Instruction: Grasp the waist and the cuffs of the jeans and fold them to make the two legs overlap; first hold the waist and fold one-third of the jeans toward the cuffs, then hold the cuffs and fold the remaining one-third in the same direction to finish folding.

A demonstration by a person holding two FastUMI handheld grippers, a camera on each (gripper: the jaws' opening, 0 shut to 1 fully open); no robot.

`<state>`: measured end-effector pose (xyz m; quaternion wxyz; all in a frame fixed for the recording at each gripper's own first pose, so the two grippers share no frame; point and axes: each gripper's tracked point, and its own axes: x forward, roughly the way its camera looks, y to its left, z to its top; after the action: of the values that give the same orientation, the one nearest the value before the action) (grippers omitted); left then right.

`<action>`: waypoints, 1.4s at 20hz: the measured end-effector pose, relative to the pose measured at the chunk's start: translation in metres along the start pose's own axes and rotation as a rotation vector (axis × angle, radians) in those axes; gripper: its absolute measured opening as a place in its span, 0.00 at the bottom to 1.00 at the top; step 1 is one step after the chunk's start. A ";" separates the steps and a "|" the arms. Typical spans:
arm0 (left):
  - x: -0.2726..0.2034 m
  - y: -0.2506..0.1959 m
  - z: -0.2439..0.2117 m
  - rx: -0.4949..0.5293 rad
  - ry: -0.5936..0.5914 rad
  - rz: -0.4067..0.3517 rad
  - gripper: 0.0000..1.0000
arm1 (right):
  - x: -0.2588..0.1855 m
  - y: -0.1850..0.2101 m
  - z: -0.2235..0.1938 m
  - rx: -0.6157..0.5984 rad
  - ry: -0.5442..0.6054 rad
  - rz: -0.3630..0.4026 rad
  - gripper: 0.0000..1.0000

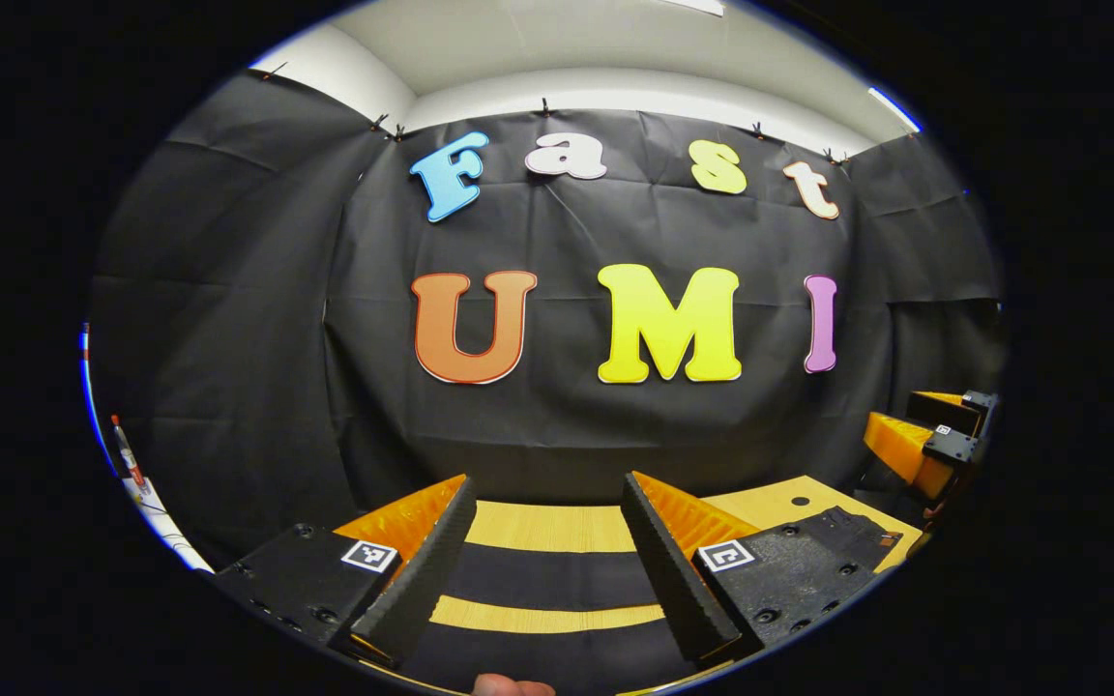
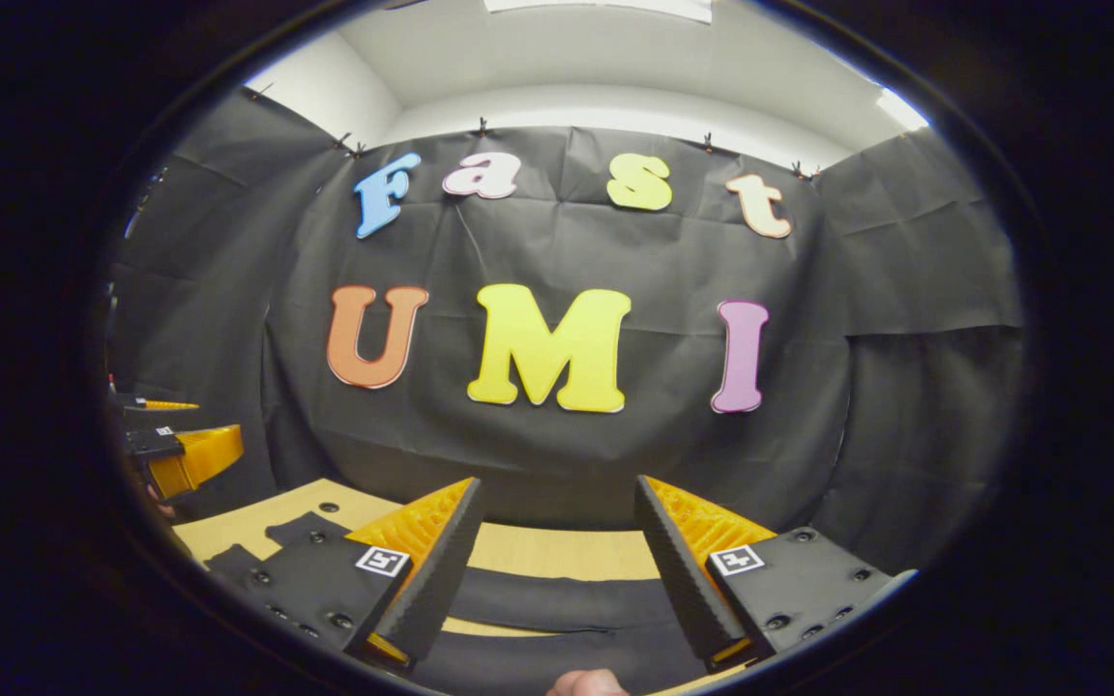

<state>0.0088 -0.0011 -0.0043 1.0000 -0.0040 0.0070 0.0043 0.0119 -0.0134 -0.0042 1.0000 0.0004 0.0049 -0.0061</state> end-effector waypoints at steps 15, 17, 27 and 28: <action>-0.011 0.092 -0.093 -0.218 0.268 0.155 0.97 | 0.013 -0.161 -0.068 0.096 0.203 -0.208 0.96; -0.032 0.115 -0.128 -0.337 0.374 0.210 0.99 | 0.004 -0.195 -0.095 0.180 0.288 -0.244 0.95; -0.118 0.137 -0.268 -1.163 0.689 0.460 0.99 | -0.081 -0.239 -0.257 0.587 0.724 -0.283 0.98; -0.118 0.137 -0.274 -1.236 0.683 0.486 0.99 | -0.085 -0.241 -0.263 0.598 0.742 -0.286 0.98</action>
<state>-0.1137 0.1329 -0.2773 0.7286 -0.5649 0.3141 0.2269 -0.0784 -0.2533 -0.2665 0.8761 0.2885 0.3587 -0.1437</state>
